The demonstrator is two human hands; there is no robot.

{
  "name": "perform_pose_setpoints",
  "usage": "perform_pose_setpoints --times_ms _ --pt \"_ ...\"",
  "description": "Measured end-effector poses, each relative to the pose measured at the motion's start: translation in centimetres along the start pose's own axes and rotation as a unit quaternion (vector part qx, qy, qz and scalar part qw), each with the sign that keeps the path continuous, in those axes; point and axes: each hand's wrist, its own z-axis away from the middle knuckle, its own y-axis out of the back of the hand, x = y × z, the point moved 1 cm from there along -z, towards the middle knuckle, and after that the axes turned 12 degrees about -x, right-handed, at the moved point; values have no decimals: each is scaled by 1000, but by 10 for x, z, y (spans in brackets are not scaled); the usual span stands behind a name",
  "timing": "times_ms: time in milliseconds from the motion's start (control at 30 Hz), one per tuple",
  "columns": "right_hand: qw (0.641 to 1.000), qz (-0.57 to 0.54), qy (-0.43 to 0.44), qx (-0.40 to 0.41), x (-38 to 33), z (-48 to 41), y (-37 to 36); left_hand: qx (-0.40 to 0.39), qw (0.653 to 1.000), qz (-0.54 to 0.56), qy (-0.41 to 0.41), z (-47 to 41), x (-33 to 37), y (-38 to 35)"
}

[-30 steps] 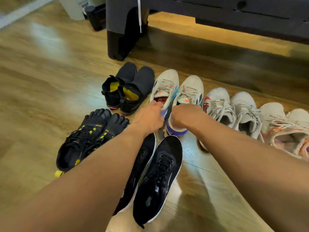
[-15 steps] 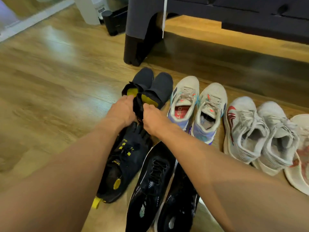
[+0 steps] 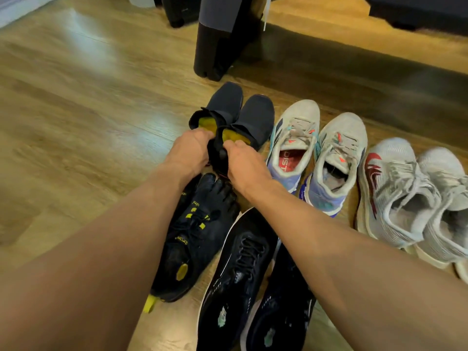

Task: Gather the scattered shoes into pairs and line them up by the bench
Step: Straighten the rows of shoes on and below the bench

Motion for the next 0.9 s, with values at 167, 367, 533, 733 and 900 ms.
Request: perform_pose_setpoints --times_ms 167,367,533,733,900 --pt "999 18 -13 39 -9 16 4 41 991 126 25 27 -12 4" --pt "982 -4 178 65 -61 62 -12 55 962 212 164 94 -50 2" --pt "968 64 242 -18 -96 107 -61 -29 987 90 128 162 -62 -15" --pt "961 161 222 -48 -110 133 -93 -40 998 11 48 204 -69 -32" --pt "956 175 227 -58 -111 140 -102 57 998 24 27 219 -63 -52"
